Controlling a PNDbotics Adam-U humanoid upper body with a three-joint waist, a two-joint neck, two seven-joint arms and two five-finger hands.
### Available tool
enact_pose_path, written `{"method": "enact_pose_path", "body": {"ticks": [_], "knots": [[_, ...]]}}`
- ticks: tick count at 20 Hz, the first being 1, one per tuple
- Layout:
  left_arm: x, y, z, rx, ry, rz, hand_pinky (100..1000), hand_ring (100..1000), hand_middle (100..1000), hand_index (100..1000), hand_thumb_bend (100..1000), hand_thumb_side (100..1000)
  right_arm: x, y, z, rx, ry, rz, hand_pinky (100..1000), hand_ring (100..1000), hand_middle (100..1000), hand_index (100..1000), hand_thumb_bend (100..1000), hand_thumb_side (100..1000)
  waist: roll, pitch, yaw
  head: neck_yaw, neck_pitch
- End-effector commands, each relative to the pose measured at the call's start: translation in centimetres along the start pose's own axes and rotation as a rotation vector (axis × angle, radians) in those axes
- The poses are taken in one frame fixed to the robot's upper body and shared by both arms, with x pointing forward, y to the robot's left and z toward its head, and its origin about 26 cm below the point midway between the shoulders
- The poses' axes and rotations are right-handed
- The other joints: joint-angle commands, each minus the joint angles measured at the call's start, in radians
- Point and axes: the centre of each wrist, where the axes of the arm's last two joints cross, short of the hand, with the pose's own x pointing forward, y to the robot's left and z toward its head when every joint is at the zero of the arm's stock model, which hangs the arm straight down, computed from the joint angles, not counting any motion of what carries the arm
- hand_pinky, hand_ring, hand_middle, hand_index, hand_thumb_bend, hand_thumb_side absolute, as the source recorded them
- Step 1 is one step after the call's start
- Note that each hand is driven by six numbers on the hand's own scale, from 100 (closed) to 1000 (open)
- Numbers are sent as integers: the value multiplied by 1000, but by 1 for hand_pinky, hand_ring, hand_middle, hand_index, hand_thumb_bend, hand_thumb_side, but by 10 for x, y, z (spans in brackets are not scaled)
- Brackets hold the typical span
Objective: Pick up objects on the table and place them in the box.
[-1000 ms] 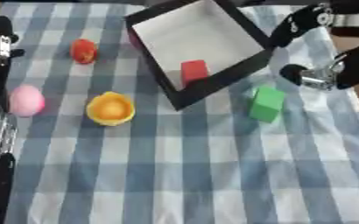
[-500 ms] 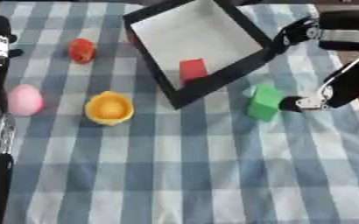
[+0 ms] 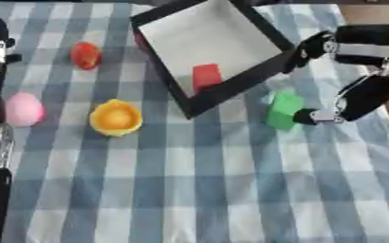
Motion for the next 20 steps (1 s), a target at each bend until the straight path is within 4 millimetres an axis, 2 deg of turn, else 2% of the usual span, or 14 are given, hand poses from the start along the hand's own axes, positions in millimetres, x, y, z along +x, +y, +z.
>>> {"method": "enact_pose_path", "body": {"ticks": [1, 9, 16, 20], "knots": [[8, 3, -6, -5, -31, -11, 675, 740, 688, 825, 470, 648, -6, 0, -3, -26, 41, -4, 901, 841, 803, 817, 457, 469, 0, -23, 0, -4, 2], [8, 2, -6, -8, -31, -6, 675, 741, 689, 825, 468, 648, -20, 14, -19, -51, 97, -26, 901, 843, 799, 832, 459, 485, 5, -19, 0, -6, -1], [8, 2, -6, -8, -32, -5, 675, 741, 689, 824, 468, 649, -29, 19, -25, -67, 125, -15, 902, 844, 800, 834, 458, 485, 6, -18, 0, -6, -2], [8, 2, -6, -9, -30, -5, 675, 741, 689, 823, 466, 649, -36, 25, -29, -65, 158, -10, 908, 861, 820, 841, 462, 517, 10, -15, -1, -8, -3]]}}
